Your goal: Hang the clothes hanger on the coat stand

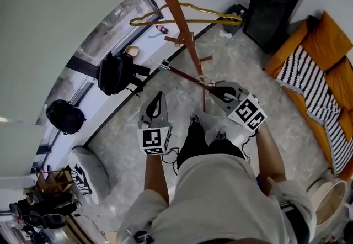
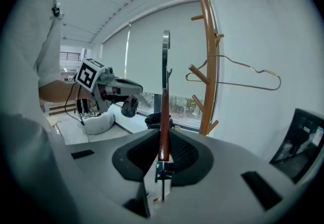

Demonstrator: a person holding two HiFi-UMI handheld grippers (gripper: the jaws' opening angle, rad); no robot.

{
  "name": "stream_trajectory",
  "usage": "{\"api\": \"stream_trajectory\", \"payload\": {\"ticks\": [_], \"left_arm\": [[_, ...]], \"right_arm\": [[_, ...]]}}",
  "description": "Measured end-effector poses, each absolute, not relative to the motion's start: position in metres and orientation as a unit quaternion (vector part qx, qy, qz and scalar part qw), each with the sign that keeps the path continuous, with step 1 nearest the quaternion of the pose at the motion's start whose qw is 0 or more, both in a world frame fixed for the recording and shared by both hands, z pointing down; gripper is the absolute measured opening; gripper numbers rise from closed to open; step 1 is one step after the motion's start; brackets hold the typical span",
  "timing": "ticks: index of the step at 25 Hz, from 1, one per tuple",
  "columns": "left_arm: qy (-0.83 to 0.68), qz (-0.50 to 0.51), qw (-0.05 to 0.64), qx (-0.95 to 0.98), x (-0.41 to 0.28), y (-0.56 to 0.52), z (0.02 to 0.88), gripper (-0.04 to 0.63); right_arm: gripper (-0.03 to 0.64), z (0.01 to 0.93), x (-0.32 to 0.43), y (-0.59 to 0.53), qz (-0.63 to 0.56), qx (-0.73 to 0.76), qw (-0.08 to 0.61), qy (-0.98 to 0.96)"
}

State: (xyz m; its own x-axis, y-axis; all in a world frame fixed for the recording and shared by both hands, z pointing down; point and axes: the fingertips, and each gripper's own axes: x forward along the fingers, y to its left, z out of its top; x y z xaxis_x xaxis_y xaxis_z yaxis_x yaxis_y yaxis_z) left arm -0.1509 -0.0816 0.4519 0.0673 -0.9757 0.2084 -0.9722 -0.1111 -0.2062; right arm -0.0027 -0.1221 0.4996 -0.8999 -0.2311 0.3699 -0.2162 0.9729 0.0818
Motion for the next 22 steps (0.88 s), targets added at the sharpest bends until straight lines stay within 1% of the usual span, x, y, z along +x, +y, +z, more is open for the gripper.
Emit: {"api": "stream_trajectory", "payload": {"ticks": [4, 5, 7, 8, 10, 12, 14, 18, 22], "left_arm": [[0.656, -0.179, 0.023, -0.733, -0.171, -0.094, 0.434, 0.012], [0.649, -0.181, 0.025, -0.739, -0.173, -0.099, 0.429, 0.032], [0.623, -0.187, 0.039, -0.758, -0.17, -0.112, 0.417, 0.181], [0.61, -0.201, 0.055, -0.765, -0.168, -0.119, 0.411, 0.231], [0.586, -0.255, 0.111, -0.761, -0.16, -0.129, 0.403, 0.277], [0.553, -0.327, 0.173, -0.747, -0.148, -0.139, 0.405, 0.291], [0.51, -0.394, 0.212, -0.735, -0.136, -0.149, 0.411, 0.291], [0.447, -0.49, 0.245, -0.707, -0.133, -0.174, 0.432, 0.291], [0.425, -0.531, 0.264, -0.684, -0.139, -0.19, 0.442, 0.291]], "right_arm": [[0.054, 0.496, 0.0, -0.141, -0.061, 0.092, 0.219, -0.969], [0.054, 0.493, 0.001, -0.144, -0.074, 0.086, 0.227, -0.967], [0.054, 0.488, 0.0, -0.15, -0.098, 0.074, 0.245, -0.962], [0.054, 0.485, -0.001, -0.154, -0.109, 0.066, 0.255, -0.959], [0.054, 0.48, -0.003, -0.163, -0.13, 0.053, 0.277, -0.95], [0.054, 0.476, -0.005, -0.174, -0.145, 0.04, 0.301, -0.942], [0.054, 0.473, -0.006, -0.185, -0.157, 0.028, 0.327, -0.932], [0.054, 0.463, -0.016, -0.205, -0.184, 0.021, 0.376, -0.908], [0.054, 0.457, -0.031, -0.212, -0.198, 0.012, 0.394, -0.898]]}}
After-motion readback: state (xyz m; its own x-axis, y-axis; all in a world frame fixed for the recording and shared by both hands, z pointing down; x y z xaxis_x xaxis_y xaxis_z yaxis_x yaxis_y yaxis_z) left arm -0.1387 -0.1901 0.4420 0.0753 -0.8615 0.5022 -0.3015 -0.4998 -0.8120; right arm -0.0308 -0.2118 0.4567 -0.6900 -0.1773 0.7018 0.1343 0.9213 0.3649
